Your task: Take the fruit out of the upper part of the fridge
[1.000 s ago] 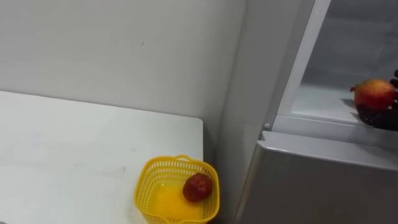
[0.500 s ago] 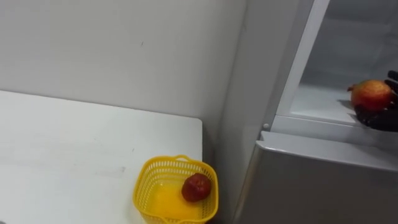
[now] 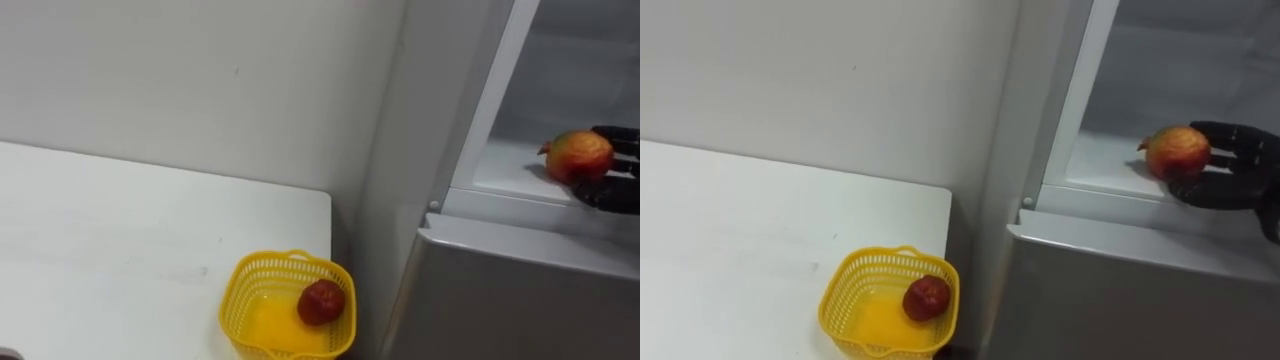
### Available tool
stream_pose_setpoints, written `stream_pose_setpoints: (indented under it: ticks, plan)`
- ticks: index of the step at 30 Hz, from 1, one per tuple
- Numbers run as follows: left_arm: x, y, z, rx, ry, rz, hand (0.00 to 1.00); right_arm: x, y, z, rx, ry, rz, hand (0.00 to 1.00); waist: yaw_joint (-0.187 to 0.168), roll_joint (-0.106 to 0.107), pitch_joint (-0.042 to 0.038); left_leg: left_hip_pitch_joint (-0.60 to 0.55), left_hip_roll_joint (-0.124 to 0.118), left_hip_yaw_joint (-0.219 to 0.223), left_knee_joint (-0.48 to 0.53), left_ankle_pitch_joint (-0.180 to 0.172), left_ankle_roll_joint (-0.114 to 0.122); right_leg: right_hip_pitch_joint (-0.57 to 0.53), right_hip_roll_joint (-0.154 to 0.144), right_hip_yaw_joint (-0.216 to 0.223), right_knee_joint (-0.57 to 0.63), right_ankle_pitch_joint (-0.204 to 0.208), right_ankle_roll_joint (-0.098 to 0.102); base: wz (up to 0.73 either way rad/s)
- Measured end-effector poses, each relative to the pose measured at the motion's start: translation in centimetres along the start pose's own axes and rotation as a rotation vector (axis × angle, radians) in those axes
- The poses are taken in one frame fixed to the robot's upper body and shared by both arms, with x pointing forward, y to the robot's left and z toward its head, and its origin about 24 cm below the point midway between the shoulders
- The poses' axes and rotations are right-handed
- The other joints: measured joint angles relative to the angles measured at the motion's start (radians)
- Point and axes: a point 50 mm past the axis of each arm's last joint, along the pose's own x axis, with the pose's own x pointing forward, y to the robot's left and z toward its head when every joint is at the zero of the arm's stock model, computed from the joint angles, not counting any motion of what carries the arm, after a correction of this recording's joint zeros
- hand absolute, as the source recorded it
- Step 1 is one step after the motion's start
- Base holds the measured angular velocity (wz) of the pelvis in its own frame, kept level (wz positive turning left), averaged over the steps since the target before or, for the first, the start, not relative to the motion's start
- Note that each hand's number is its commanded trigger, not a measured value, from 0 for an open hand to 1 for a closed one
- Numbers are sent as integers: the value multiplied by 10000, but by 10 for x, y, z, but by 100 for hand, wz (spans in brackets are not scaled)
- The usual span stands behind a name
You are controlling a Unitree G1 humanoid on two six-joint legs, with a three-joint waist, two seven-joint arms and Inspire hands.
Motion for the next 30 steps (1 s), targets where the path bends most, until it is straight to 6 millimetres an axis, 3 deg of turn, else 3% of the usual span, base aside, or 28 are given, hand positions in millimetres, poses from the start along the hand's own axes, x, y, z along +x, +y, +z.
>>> stream_pose_setpoints:
  ticks: [21,30]
  plan:
    - [0,1,2,-46,-70,-2,0,4,2,10,56,-342,324,100,161,-4,38,-13,-2,-42,-21,10,-21,22,9,-18,-7,-27,-17,0]
    - [0,2,3,-62,-106,74,0,4,5,13,478,-448,342,100,143,-129,105,-11,12,1,-9,15,-30,7,19,36,-2,-27,-25,-1]
